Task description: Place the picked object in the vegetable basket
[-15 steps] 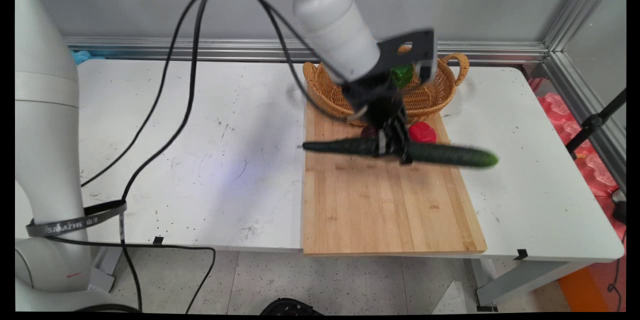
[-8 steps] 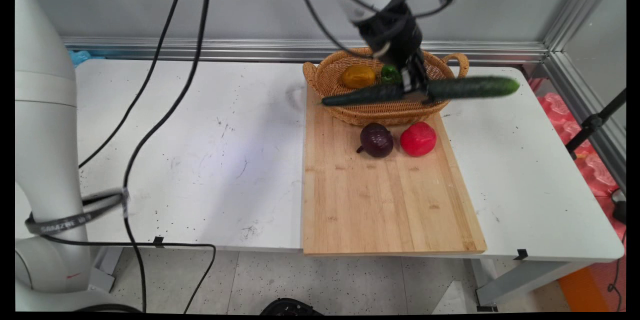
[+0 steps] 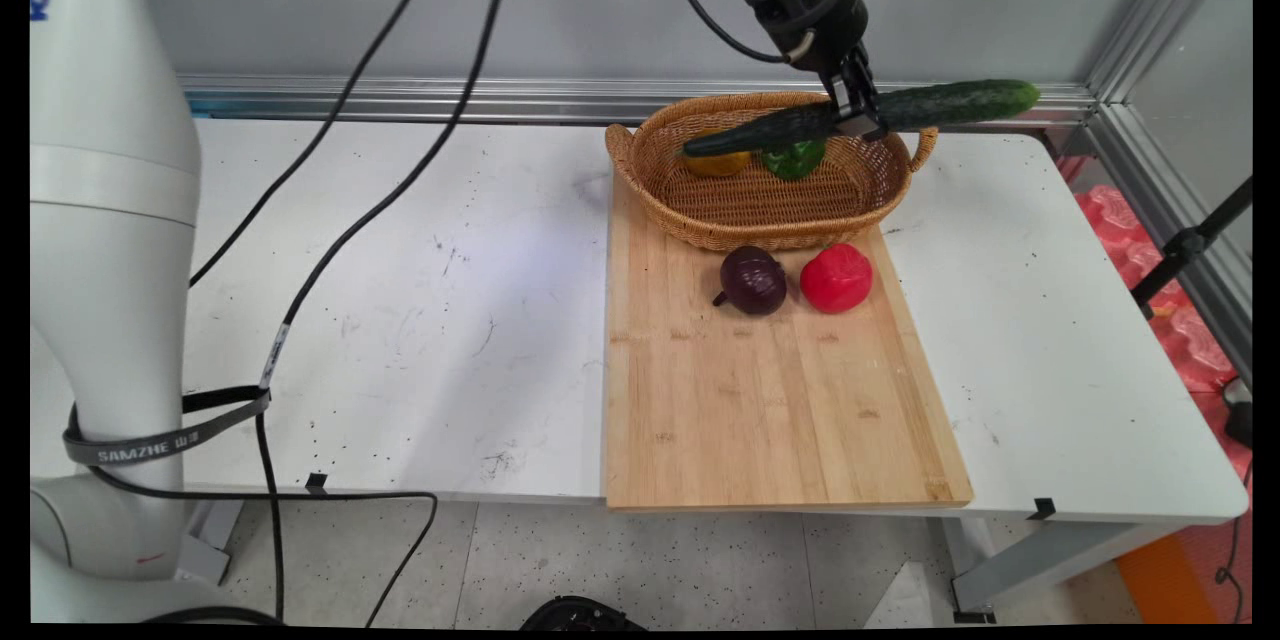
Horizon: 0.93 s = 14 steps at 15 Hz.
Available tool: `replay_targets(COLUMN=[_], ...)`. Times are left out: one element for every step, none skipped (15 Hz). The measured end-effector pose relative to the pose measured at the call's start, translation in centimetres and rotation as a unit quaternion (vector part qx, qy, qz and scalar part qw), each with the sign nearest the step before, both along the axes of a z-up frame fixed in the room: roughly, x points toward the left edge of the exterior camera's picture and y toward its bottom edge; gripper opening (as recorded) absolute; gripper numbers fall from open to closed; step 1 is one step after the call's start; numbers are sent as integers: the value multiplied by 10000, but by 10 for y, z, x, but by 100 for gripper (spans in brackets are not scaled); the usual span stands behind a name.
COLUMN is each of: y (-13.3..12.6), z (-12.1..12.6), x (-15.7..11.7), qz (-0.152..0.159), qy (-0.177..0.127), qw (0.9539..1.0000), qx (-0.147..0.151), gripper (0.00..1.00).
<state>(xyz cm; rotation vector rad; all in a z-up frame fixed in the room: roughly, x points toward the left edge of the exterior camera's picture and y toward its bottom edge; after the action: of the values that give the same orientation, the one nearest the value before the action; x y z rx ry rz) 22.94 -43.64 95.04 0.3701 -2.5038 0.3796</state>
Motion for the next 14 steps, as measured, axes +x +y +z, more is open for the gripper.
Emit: replay_targets(y=[-9,-19,-26,-31,-39,-46,-53,-59,-65,-71,-75,-79,-83,-85], z=[-7,-15,-22,-27,-36,-43,-53,-60,-69,-78,-87,-93,-101,-107], x=[0,-1,-1,-2,-2,-3,-3,-3,-3,-2,-2,-1,0,2], qz=[8,23,36,43,56,63,71,78,87,95,100,102,101,95], qy=[-13,-24,-35,-43,-61,-78,-100,-118,-140,-157,-173,-185,-203,-219], qw=[10000,10000,10000,10000,10000,9999,9999,9999,9999,9998,9998,9997,9996,9996], qx=[-16,-27,-32,-34,-32,-25,-9,8,31,61,91,114,145,169], gripper=[0,0,0,0,0,0,0,0,0,0,0,0,0,0])
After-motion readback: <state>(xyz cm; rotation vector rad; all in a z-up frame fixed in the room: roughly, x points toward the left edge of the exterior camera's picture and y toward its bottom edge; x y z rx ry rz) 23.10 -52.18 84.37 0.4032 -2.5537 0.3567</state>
